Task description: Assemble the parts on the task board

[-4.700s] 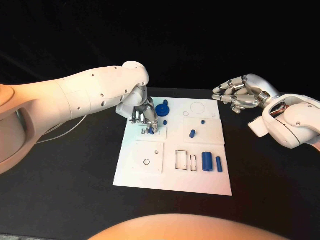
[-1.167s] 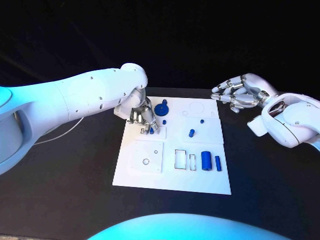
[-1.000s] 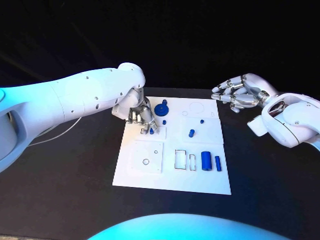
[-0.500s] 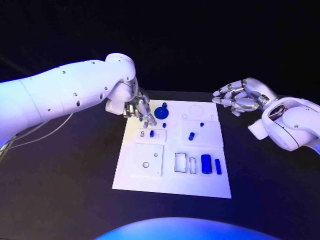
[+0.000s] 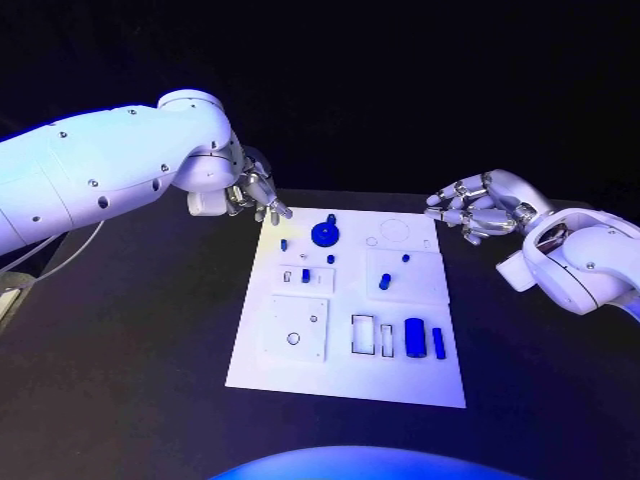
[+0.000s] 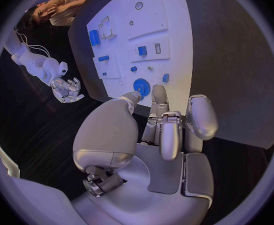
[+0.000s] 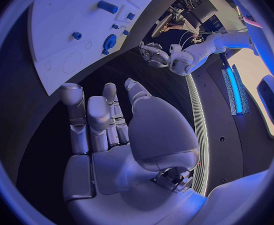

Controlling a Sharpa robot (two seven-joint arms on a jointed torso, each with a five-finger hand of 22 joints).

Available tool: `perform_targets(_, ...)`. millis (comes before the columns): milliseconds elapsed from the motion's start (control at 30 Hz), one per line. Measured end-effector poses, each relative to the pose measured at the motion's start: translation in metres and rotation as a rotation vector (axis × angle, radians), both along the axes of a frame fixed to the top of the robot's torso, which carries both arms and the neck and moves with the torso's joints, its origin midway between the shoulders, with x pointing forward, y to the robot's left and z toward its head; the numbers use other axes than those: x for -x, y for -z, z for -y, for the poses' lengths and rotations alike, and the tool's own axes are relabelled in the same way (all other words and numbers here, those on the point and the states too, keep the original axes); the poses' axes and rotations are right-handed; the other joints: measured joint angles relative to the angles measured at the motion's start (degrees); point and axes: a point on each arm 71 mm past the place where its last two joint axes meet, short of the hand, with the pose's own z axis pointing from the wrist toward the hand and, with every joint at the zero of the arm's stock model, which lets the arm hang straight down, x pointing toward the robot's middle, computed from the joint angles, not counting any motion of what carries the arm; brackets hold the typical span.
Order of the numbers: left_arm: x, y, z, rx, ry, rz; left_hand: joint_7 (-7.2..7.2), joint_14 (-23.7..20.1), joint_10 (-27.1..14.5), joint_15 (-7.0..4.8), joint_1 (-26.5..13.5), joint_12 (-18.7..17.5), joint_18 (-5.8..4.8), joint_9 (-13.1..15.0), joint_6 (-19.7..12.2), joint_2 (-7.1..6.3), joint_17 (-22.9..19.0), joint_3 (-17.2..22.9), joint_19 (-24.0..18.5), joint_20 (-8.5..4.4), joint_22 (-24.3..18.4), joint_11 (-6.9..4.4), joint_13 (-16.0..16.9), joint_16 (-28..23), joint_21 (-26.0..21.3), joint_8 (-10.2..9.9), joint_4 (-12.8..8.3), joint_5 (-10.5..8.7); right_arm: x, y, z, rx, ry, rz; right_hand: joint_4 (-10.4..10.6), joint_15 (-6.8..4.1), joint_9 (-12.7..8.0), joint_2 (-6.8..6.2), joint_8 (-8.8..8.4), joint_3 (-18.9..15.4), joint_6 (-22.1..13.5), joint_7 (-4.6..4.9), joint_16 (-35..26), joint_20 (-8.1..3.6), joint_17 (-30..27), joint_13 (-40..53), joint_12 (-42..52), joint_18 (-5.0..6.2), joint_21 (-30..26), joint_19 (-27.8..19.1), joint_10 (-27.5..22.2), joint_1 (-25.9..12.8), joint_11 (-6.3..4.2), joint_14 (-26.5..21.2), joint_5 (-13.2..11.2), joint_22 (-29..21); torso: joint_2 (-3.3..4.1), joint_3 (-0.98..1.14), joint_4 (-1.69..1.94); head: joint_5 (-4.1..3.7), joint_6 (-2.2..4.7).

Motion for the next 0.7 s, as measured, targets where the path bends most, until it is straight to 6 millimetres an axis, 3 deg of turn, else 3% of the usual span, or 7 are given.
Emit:
perform_targets(167, -0.001, 0.024, -0.008, -0.024, -0.057, 0.039, -0.13, 0.00, 3.32, 0.00, -0.61, 3.70, 0.00, -0.76, 1.15, -0.61, 0.00, -1.55, 1.45, -0.02, 2.19, -0.05, 3.07, 0.44, 1.47, 0.00, -0.15, 0.00, 0.000, 0.001, 0.000, 0.000, 0.000, -0.003, 0.00, 0.00, 0.00, 0.00, 0.00, 0.00, 0.00, 0.00, 0.00, 0.00, 0.00, 0.00, 0.00, 0.00, 0.00, 0.00, 0.00, 0.00, 0.00, 0.00, 0.00, 0.00, 0.02, -0.07, 0.00, 0.19, 0.12)
perform_targets(400, -0.004, 0.043, -0.006, -0.050, -0.084, 0.079, 0.11, -0.21, 3.52, 0.21, -1.52, 3.76, 0.00, -1.83, 0.90, -0.75, 0.00, -2.94, 1.57, 0.10, 2.55, 0.15, 2.93, 0.44, 1.47, 0.01, -0.06, 0.00, 0.001, 0.003, 0.000, 0.004, -0.001, -0.005, 0.00, 0.00, 0.00, 0.00, 0.00, 0.00, 0.00, 0.00, 0.00, 0.00, 0.00, 0.00, 0.00, 0.00, 0.00, 0.00, 0.00, 0.00, 0.00, 0.00, 0.00, 0.00, 0.02, -0.10, 0.03, 0.27, 0.10)
perform_targets(700, -0.009, 0.056, 0.001, -0.089, -0.079, 0.113, 0.28, -0.01, 3.79, 0.41, -2.28, 4.48, 0.01, -2.70, 0.71, -0.44, -0.01, -3.66, 2.06, 0.18, 3.34, 0.41, 3.17, 0.44, 2.12, -0.34, -0.08, 0.00, 0.002, 0.004, 0.000, 0.006, -0.004, -0.001, 0.00, 0.00, 0.01, 0.00, 0.00, 0.00, 0.00, -0.01, -0.23, 0.00, 0.00, 0.01, 0.00, 0.00, 0.00, 0.00, 0.00, 0.00, 0.00, 0.00, 0.00, 0.00, 0.05, 0.03, -0.04, 0.62, 0.02)
